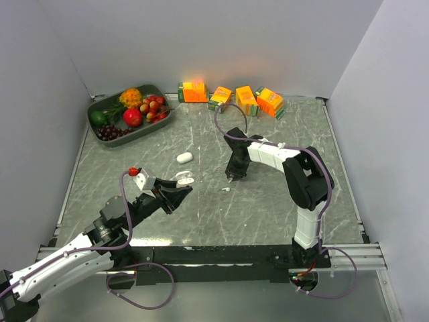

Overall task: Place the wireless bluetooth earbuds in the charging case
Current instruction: Pick up the earbud from the center of the board.

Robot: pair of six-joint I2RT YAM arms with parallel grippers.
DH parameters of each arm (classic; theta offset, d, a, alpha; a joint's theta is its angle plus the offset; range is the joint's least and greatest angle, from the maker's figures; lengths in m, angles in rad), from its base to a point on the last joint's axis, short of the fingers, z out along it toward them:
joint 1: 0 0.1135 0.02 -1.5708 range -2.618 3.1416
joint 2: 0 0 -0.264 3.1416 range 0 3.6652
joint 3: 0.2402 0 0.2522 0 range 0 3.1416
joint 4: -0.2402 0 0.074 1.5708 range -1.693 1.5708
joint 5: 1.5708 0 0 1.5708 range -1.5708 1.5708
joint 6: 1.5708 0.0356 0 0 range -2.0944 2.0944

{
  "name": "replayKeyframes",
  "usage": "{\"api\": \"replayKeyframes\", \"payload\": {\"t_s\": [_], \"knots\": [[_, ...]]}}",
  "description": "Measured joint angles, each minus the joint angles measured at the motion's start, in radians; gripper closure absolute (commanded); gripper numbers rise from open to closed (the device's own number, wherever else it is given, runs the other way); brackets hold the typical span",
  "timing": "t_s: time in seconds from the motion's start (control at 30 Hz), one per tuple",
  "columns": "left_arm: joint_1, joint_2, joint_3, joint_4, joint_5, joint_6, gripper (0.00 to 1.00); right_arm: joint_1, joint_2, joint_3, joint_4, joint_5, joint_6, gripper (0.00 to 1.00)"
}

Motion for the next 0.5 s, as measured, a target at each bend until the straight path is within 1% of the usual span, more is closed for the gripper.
{"api": "replayKeyframes", "payload": {"t_s": [0.07,0.17,0.2,0.27,0.3,0.5], "knots": [[0.000,0.000,0.000,0.000,0.000,0.000,0.99,0.000,0.000,0.000,0.001,0.000,-0.002,0.75],[0.000,0.000,0.000,0.000,0.000,0.000,0.99,0.000,0.000,0.000,0.002,-0.001,-0.004,0.82],[0.000,0.000,0.000,0.000,0.000,0.000,0.99,0.000,0.000,0.000,0.003,-0.001,-0.004,0.87],[0.000,0.000,0.000,0.000,0.000,0.000,0.99,0.000,0.000,0.000,0.004,-0.001,-0.005,0.93],[0.000,-0.001,0.000,0.000,0.000,0.000,0.99,0.000,0.000,-0.001,0.004,0.000,-0.005,1.00],[0.000,-0.001,0.000,0.000,0.000,0.000,0.99,0.000,-0.006,-0.001,0.002,0.029,-0.026,1.00]]}}
